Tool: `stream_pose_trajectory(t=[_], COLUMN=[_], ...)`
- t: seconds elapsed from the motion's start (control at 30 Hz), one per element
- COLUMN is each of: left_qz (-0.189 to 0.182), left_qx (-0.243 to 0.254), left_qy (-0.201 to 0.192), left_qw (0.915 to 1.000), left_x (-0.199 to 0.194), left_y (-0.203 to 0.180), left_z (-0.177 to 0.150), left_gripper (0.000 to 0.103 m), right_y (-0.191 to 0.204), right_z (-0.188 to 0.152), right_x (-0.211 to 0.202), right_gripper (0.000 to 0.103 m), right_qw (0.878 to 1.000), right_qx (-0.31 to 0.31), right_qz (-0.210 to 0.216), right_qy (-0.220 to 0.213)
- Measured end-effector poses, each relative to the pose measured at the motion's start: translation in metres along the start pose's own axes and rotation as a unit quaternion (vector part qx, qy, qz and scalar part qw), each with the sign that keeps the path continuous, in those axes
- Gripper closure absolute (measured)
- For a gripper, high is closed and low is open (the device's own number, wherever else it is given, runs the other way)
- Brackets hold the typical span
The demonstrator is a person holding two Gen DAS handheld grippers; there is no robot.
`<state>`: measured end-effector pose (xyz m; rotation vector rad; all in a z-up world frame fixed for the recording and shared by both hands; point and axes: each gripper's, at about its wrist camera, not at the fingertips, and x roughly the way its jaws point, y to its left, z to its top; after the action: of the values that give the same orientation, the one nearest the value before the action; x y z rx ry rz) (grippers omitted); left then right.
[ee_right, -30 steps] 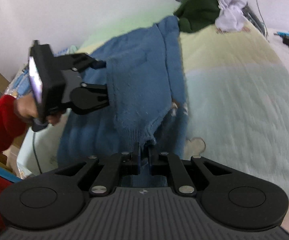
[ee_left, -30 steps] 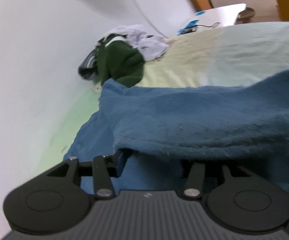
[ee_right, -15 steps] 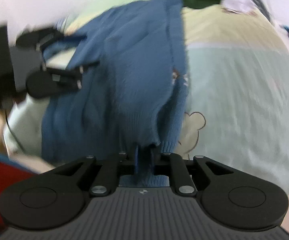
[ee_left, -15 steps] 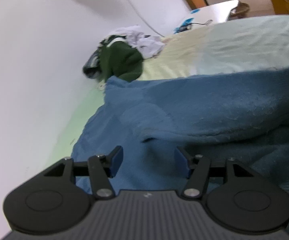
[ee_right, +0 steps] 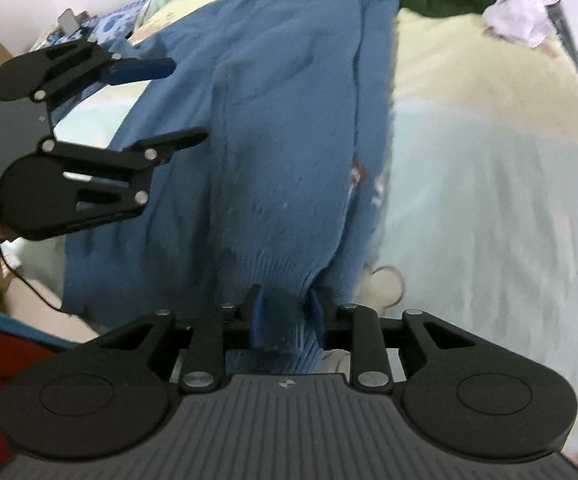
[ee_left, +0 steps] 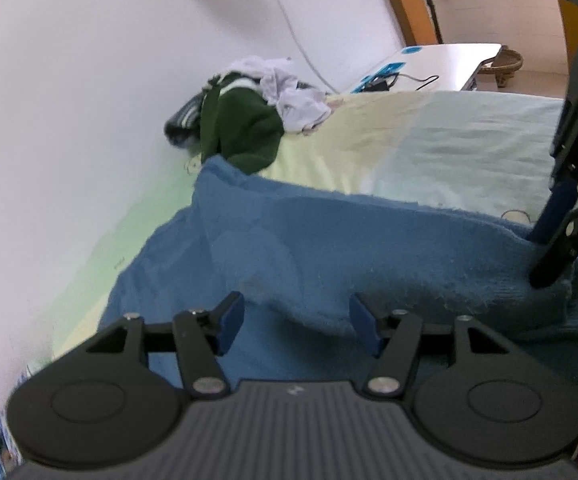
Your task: Fold clothes
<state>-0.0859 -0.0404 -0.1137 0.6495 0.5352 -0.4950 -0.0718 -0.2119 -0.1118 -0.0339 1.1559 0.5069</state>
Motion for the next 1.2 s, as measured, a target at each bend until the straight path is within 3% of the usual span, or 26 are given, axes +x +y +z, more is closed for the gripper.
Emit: stream_pose_trajectory(t=[0.03, 0.07, 0.23, 0.33, 0.47, 0.77, 0.87, 0.93, 0.97, 1.1, 1.2], left_qz=[0.001, 0.002, 0.01, 0.0, -0.007, 0.015, 0.03, 0.044, 0.051, 0.081, 0.094], left_qx=[-0.006, -0.011, -0.04, -0.061, -0.053, -0.056, -0.068, -0.083, -0.088, -0.112, -0.129], left_qy=[0.007, 0.011, 0.017, 0.016, 0.015, 0.039, 0.049, 0.058, 0.062, 0.085, 0.094], left_qw=[1.0, 0.9999, 0.999, 0.998, 0.9984, 0.9976, 0.996, 0.9939, 0.9929, 0.9868, 0.9827], left_x=[0.001, 0.002, 0.001, 0.004, 0.01, 0.026, 0.03, 0.029, 0.029, 0.029, 0.029], left_y=[0.0, 0.002, 0.011, 0.011, -0.002, -0.011, -0.007, 0.001, 0.004, 0.015, 0.019], left_z=[-0.001, -0.001, 0.006, 0.013, 0.021, 0.034, 0.036, 0.035, 0.034, 0.027, 0.023], left_gripper=[0.039, 0.039, 0.036, 0.036, 0.036, 0.035, 0.035, 0.035, 0.035, 0.032, 0.032], right_y=[-0.002, -0.004, -0.009, -0.007, -0.006, -0.018, -0.015, -0.014, -0.014, -0.016, -0.021], right_z=[0.0, 0.001, 0.0, -0.007, -0.014, 0.003, 0.005, 0.008, 0.009, 0.013, 0.01], right_x=[0.0, -0.001, -0.026, -0.02, -0.005, -0.002, 0.005, 0.008, 0.007, -0.011, 0.001], right_gripper=[0.094, 0.097, 0.097, 0.097, 0.097, 0.08, 0.08, 0.095, 0.095, 0.095, 0.094], right_qw=[1.0, 1.0, 0.997, 0.998, 0.997, 0.988, 0.984, 0.982, 0.981, 0.963, 0.966], right_qx=[0.005, 0.011, 0.01, -0.017, -0.03, -0.038, -0.068, -0.084, -0.093, -0.133, -0.141], right_qz=[0.009, 0.022, 0.074, 0.06, 0.052, 0.138, 0.152, 0.153, 0.157, 0.222, 0.191], right_qy=[-0.002, -0.001, -0.006, 0.023, 0.049, 0.051, 0.057, 0.067, 0.07, 0.071, 0.104])
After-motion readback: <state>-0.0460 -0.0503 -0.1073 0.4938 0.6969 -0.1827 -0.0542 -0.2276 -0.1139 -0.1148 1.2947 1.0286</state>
